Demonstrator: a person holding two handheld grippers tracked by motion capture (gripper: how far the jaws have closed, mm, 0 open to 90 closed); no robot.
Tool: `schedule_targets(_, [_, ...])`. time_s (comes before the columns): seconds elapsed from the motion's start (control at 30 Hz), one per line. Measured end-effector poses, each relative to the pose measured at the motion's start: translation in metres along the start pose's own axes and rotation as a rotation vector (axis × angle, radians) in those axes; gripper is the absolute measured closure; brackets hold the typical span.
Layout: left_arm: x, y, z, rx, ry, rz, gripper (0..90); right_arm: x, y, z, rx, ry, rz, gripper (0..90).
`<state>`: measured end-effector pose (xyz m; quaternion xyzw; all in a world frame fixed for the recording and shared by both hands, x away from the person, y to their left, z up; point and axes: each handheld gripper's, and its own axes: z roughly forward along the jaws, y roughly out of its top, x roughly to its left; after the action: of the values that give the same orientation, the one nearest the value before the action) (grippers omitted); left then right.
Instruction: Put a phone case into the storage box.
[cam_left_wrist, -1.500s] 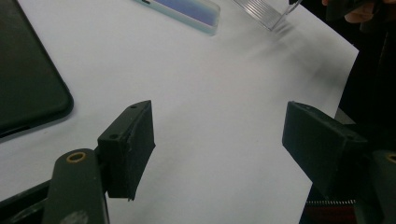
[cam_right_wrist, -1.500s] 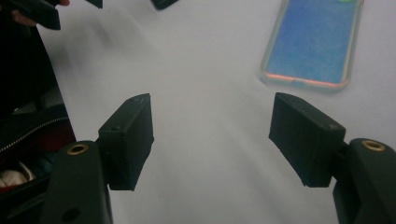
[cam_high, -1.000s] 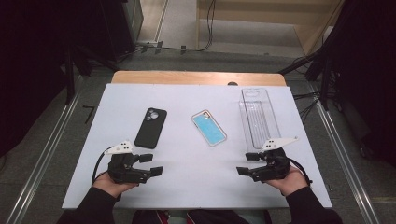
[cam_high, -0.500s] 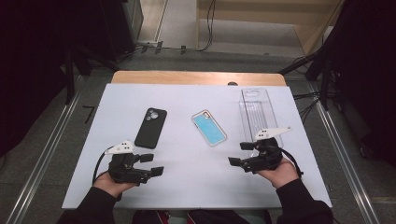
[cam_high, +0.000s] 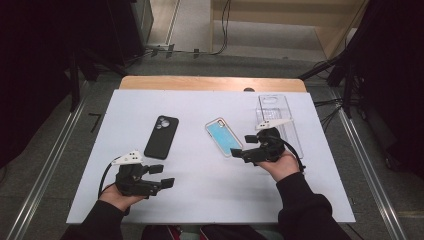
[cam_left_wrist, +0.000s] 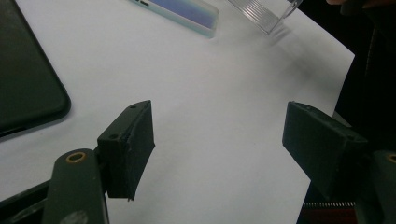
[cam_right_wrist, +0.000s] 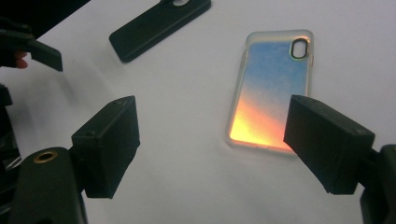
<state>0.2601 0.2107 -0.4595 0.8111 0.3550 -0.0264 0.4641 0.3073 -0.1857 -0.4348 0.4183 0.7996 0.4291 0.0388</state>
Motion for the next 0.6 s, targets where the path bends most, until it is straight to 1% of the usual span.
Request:
schedule_targets(0.2, [0.0,0.0,0.0,0.002,0.003,0.0,25.2,-0.003,0.012,0.013,-0.001,-0.013,0.001,16.5])
schedule_targets(0.37, [0.0,0.0,0.0,0.004,0.008,-0.003,25.2,-0.009,0.019,0.026,-0.007,-0.013,0.025,17.2])
schedule_targets(0.43, [0.0,0.0,0.0,0.004,0.007,-0.005,25.2,-0.01,0.022,0.032,0.002,-0.019,0.03,17.3])
schedule_targets(0.53, [0.0,0.0,0.0,0.002,0.007,-0.004,25.2,-0.013,0.027,0.04,0.003,-0.026,0.03,17.2])
schedule_targets(0.6, [0.0,0.0,-0.001,0.001,0.005,-0.003,25.2,-0.015,0.029,0.045,-0.006,-0.036,0.026,17.2])
